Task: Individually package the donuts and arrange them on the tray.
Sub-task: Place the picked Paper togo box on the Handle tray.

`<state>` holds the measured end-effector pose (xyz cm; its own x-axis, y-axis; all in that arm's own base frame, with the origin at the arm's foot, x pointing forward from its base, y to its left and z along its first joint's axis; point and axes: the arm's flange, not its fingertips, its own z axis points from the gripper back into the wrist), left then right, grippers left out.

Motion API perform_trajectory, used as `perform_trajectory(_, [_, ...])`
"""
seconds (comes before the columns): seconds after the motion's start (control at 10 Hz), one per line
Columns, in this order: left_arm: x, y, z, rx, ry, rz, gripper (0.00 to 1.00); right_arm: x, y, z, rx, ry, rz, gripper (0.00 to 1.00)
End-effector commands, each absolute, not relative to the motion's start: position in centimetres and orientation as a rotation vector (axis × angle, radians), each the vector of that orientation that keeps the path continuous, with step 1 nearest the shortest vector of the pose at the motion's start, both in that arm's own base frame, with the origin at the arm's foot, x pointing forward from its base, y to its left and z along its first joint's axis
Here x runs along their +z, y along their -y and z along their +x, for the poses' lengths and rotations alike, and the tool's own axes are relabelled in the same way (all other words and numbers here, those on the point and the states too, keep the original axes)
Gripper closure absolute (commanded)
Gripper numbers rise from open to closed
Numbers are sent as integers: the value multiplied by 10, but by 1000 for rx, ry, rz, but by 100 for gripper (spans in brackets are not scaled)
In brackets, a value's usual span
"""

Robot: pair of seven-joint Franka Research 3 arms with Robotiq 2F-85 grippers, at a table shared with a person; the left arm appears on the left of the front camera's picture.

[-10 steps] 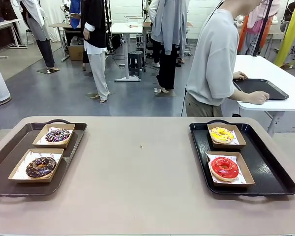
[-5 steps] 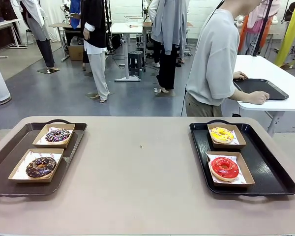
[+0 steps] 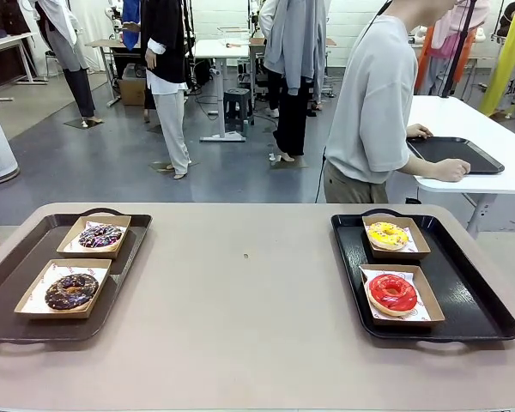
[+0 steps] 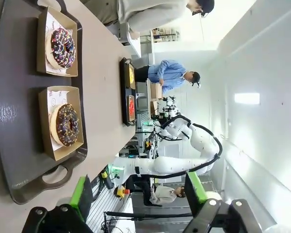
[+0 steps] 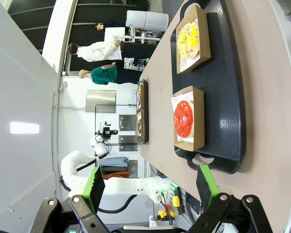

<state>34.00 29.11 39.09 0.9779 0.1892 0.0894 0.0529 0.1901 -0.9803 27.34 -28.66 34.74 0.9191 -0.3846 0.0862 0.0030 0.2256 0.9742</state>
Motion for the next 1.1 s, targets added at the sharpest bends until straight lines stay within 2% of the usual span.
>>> perform_trajectory(0.0, [392, -290, 338, 121, 207, -1375, 0, 349, 285, 272, -272, 345, 1324, 0])
perform_trajectory(1.0, [392, -290, 338, 121, 207, -1375, 0, 349, 285, 272, -272, 345, 1324, 0])
